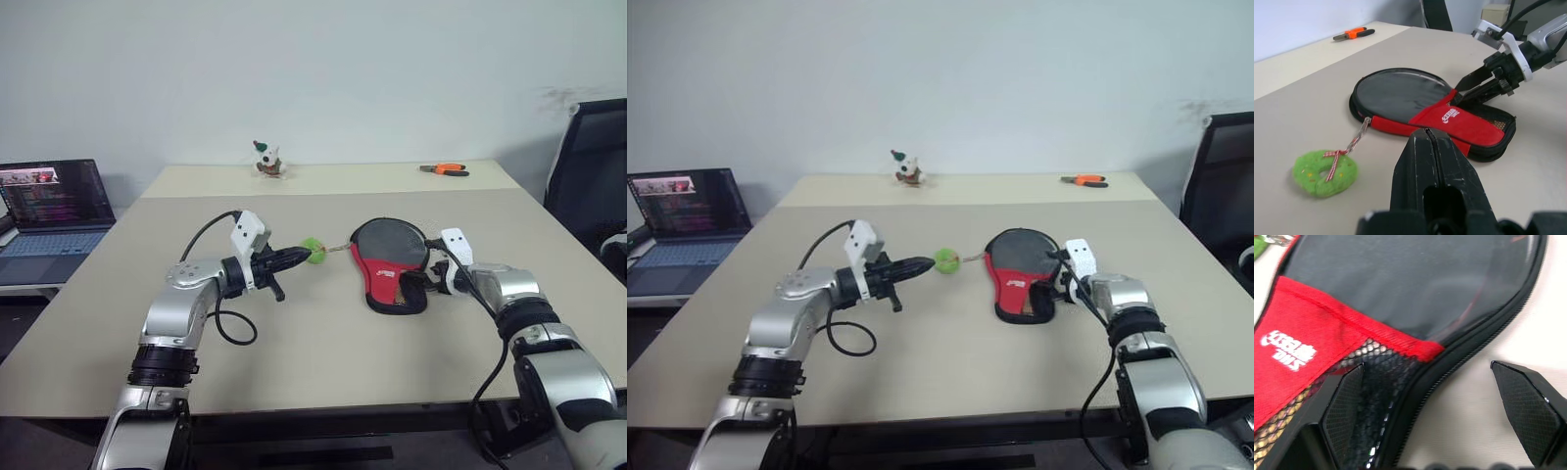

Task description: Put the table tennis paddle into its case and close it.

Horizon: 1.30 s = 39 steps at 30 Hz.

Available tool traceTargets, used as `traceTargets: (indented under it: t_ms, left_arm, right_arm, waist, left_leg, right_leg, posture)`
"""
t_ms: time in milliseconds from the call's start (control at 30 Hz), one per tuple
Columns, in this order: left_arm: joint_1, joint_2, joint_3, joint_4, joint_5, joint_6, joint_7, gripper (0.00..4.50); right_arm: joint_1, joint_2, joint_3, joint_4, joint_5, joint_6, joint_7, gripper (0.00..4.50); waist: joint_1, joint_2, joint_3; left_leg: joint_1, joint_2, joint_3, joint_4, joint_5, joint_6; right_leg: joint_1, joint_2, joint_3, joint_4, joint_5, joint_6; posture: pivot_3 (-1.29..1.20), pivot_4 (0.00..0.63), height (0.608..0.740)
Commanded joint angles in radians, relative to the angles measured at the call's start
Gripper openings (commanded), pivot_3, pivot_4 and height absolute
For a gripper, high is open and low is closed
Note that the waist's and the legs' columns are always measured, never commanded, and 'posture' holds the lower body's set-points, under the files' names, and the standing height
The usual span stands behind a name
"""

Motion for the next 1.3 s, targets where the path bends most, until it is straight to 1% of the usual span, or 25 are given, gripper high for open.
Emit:
traceTargets:
  t_ms: [33,100,133,233,333,500,700,767,800,933,1000,1100,1167,1300]
  left_arm:
    - [-0.007,0.019,0.005,-0.037,-0.016,-0.003,0.014,0.00]
    - [-0.009,0.021,0.002,-0.035,-0.015,-0.005,0.017,0.00]
    - [-0.008,0.024,0.000,-0.036,-0.016,-0.004,0.018,0.00]
    - [-0.003,0.030,-0.003,-0.041,-0.017,-0.001,0.015,0.00]
    - [0.010,0.045,-0.006,-0.053,-0.025,0.009,0.002,0.00]
    - [0.052,0.095,-0.014,-0.102,-0.069,0.055,-0.075,0.00]
    - [0.132,0.173,-0.014,-0.218,-0.152,0.146,-0.169,0.00]
    - [0.163,0.201,-0.010,-0.256,-0.177,0.170,-0.192,0.00]
    - [0.183,0.217,-0.004,-0.278,-0.193,0.183,-0.204,0.00]
    - [0.254,0.268,0.020,-0.347,-0.244,0.217,-0.222,0.00]
    - [0.289,0.281,0.033,-0.384,-0.271,0.239,-0.211,0.00]
    - [0.325,0.288,0.046,-0.426,-0.299,0.260,-0.191,0.00]
    - [0.372,0.293,0.062,-0.473,-0.327,0.281,-0.180,0.00]
    - [0.445,0.309,0.079,-0.541,-0.358,0.303,-0.160,0.00]
  right_arm:
    - [-0.017,0.038,-0.010,0.082,-0.008,0.011,0.023,4.31]
    - [-0.032,0.048,-0.026,0.120,-0.011,0.002,0.015,3.92]
    - [-0.040,0.053,-0.033,0.136,-0.013,-0.004,0.011,3.62]
    - [-0.056,0.064,-0.050,0.171,-0.019,-0.016,0.007,2.70]
    - [-0.067,0.077,-0.063,0.192,-0.019,-0.023,0.005,1.64]
    - [-0.083,0.107,-0.077,0.208,-0.021,-0.022,0.018,0.07]
    - [-0.110,0.160,-0.103,0.205,0.003,0.011,0.047,0.03]
    - [-0.115,0.182,-0.103,0.189,0.007,0.032,0.070,0.03]
    - [-0.116,0.196,-0.100,0.173,0.010,0.050,0.083,0.03]
    - [-0.087,0.251,-0.075,0.055,0.024,0.146,0.133,0.03]
    - [-0.036,0.269,-0.056,-0.064,0.038,0.229,0.146,0.03]
    - [0.041,0.279,-0.039,-0.234,0.061,0.337,0.142,0.03]
    - [0.134,0.283,-0.019,-0.427,0.094,0.453,0.121,0.03]
    - [0.322,0.291,-0.049,-0.817,0.173,0.707,0.024,0.03]
  waist:
    - [-0.006,0.000,0.000]
    - [-0.009,-0.001,0.000]
    - [-0.009,-0.001,-0.001]
    - [-0.010,-0.001,-0.001]
    - [-0.012,-0.002,-0.001]
    - [-0.019,-0.002,-0.001]
    - [-0.037,-0.002,-0.001]
    - [-0.043,-0.002,-0.001]
    - [-0.044,-0.002,-0.001]
    - [-0.061,-0.002,-0.001]
    - [-0.063,-0.002,-0.001]
    - [-0.059,-0.002,-0.001]
    - [-0.056,-0.002,-0.001]
    - [-0.042,-0.002,-0.001]
  left_leg:
    - [0.001,0.000,0.000,0.000,0.000,0.000]
    - [0.004,0.000,0.001,-0.001,0.000,0.000]
    - [0.005,0.000,0.002,-0.001,0.000,0.000]
    - [0.006,0.001,0.003,-0.001,0.000,0.000]
    - [0.007,0.001,0.004,-0.001,0.000,0.000]
    - [0.011,0.001,0.006,-0.002,0.000,0.000]
    - [0.011,0.001,0.006,-0.002,0.000,0.000]
    - [0.012,0.003,0.007,-0.002,0.000,0.000]
    - [0.012,0.003,0.008,-0.003,-0.001,0.000]
    - [0.014,0.009,0.012,-0.003,-0.001,-0.001]
    - [0.014,0.015,0.012,-0.003,-0.003,-0.003]
    - [0.014,0.018,0.011,-0.003,-0.003,-0.003]
    - [0.013,0.017,0.011,-0.003,-0.003,-0.004]
    - [0.012,0.017,0.011,-0.003,-0.005,-0.005]
  right_leg:
    - [0.001,0.000,0.000,0.000,0.000,0.000]
    - [0.003,0.000,0.001,0.000,0.000,0.000]
    - [0.003,0.000,0.001,0.001,0.000,0.000]
    - [0.003,0.000,0.003,0.002,0.000,0.000]
    - [0.004,0.001,0.004,0.003,0.000,0.000]
    - [0.005,0.001,0.006,0.005,0.000,0.000]
    - [0.005,0.001,0.008,0.005,0.000,0.000]
    - [0.004,0.001,0.011,0.005,0.000,0.000]
    - [0.004,0.001,0.015,0.005,0.000,0.000]
    - [0.003,0.008,0.020,0.005,0.000,-0.002]
    - [0.003,0.013,0.021,0.004,0.001,-0.003]
    - [0.002,0.015,0.020,0.004,0.000,-0.005]
    - [0.002,0.016,0.020,0.004,0.000,-0.006]
    - [0.002,0.015,0.021,0.003,-0.001,-0.007]
  posture:
    - [0.00,0.150,0.740]
    - [0.00,0.150,0.740]
    - [0.00,0.150,0.740]
    - [0.00,0.150,0.740]
    - [0.00,0.150,0.740]
    - [0.00,0.150,0.740]
    - [0.00,0.150,0.740]
    - [0.00,0.150,0.740]
    - [0.00,0.150,0.740]
    - [0.00,0.150,0.740]
    - [0.00,0.150,0.740]
    - [0.00,0.150,0.740]
    - [0.00,0.150,0.740]
    - [0.00,0.150,0.740]
